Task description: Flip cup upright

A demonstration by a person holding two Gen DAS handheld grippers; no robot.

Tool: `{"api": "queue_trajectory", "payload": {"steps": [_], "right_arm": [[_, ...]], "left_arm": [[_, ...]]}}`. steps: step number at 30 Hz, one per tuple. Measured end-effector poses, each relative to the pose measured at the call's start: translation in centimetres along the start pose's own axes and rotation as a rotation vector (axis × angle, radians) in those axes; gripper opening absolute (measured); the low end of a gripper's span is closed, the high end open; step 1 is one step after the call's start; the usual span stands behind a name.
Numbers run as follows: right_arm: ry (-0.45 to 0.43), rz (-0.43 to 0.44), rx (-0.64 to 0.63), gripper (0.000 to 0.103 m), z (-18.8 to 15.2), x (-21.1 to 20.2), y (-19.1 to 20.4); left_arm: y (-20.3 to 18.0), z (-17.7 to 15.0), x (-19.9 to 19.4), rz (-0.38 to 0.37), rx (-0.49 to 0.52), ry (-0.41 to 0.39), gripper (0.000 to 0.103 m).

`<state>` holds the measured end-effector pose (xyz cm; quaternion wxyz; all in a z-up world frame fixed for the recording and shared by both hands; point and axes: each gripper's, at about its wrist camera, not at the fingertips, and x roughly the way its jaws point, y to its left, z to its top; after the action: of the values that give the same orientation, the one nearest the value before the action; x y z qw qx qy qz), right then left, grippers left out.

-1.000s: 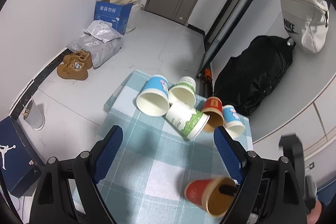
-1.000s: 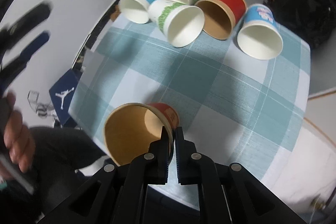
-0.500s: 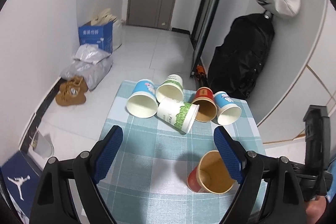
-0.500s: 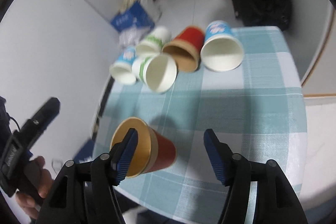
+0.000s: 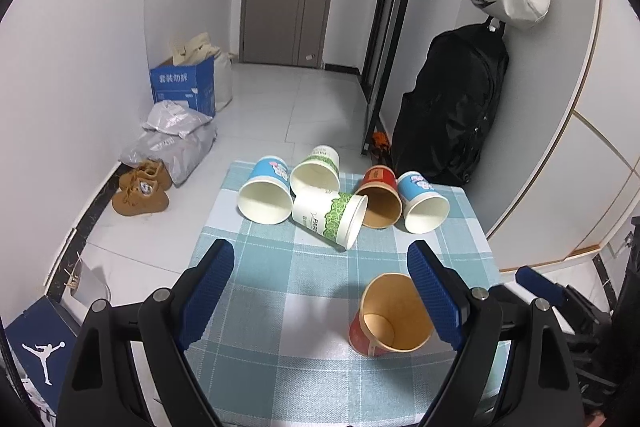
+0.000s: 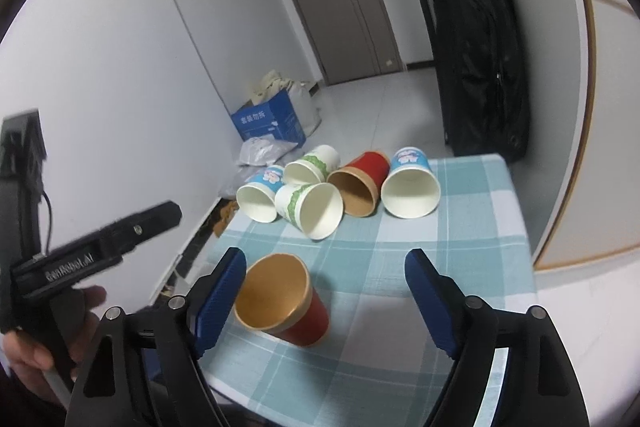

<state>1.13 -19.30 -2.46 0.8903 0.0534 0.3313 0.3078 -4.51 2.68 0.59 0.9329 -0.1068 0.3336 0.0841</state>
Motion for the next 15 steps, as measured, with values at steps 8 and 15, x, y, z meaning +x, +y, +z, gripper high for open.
{"api": "queue_trajectory", "payload": {"steps": [8, 15], "right_arm": [[-0.032, -0.017, -0.049, 0.082, -1.5, -0.9, 0.3], [-0.058, -0.02, -0.083, 0.084, -1.9, -1.2, 0.7]], "left_arm": [[-0.1, -0.3, -0.1, 0.037, 0.003, -0.011, 0.085], [-0.3, -0.6, 0.0, 0.041, 0.012, -0.01, 0.085]]}}
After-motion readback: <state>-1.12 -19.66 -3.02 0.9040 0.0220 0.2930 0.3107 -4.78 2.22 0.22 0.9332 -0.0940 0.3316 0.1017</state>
